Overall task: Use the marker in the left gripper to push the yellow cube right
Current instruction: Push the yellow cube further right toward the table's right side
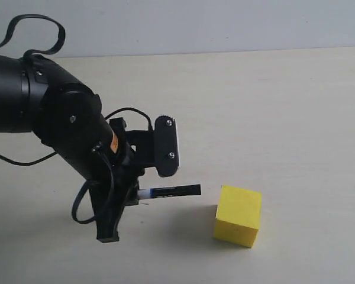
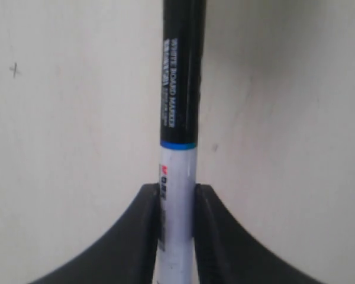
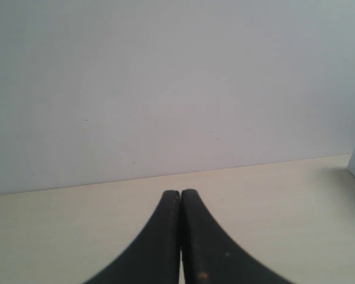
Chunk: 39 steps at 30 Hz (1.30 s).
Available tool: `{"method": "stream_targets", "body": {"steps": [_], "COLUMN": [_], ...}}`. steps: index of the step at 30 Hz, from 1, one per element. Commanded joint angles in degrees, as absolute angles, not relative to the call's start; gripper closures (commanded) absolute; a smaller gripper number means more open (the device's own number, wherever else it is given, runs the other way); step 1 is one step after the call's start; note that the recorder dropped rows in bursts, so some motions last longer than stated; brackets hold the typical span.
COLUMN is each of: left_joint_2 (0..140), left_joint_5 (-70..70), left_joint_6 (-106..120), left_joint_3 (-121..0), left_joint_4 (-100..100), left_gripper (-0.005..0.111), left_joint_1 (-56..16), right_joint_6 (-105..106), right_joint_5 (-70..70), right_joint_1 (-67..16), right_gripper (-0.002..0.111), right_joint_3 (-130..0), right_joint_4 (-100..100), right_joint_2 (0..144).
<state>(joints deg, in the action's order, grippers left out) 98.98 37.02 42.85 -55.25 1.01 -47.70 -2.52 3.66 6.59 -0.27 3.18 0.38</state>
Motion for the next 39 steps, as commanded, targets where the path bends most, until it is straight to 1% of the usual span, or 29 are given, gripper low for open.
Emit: {"method": "stream_targets", "body": {"steps": [1, 7, 13, 21, 25, 29, 33, 39], "left_joint_2": [99.1, 99.7, 104.5, 105.5, 105.7, 107.0, 108.8, 108.6], "left_joint_5": [43.9, 45.9, 52.2, 49.6, 48.9, 46.4, 47.9, 50.8], "left_joint_6": [45.3, 52.3, 52.5, 53.1, 55.1, 56.6, 56.6, 53.1], "left_joint_3": [-55.6, -57.0, -63.4, -64.5, -64.5, -65.8, -68.9, -69.5], "left_joint_4": [-1.5, -2.1, -0.7, -0.3, 4.1, 9.0, 10.3, 9.3], "left_gripper": [0.107, 0.107, 0.107, 0.107, 0.107, 0.107, 0.107, 0.107], "left_joint_1": [-45.5, -45.5, -45.2, -45.3, -45.5, -48.6, -51.5, -49.0], "right_joint_6": [-2.2, -2.2, -2.2, -2.2, -2.2, -2.2, -2.2, -2.2], "right_joint_5": [3.5, 3.5, 3.5, 3.5, 3.5, 3.5, 3.5, 3.5], "right_joint_1": [7.0, 7.0, 7.0, 7.0, 7.0, 7.0, 7.0, 7.0], "right_gripper": [0.108, 0.108, 0.108, 0.108, 0.108, 0.108, 0.108, 0.108], "right_joint_3": [0.0, 0.0, 0.0, 0.0, 0.0, 0.0, 0.0, 0.0], "right_joint_4": [2.8, 2.8, 2.8, 3.0, 3.0, 3.0, 2.8, 3.1], "right_joint_2": [0.0, 0.0, 0.0, 0.0, 0.0, 0.0, 0.0, 0.0]}}
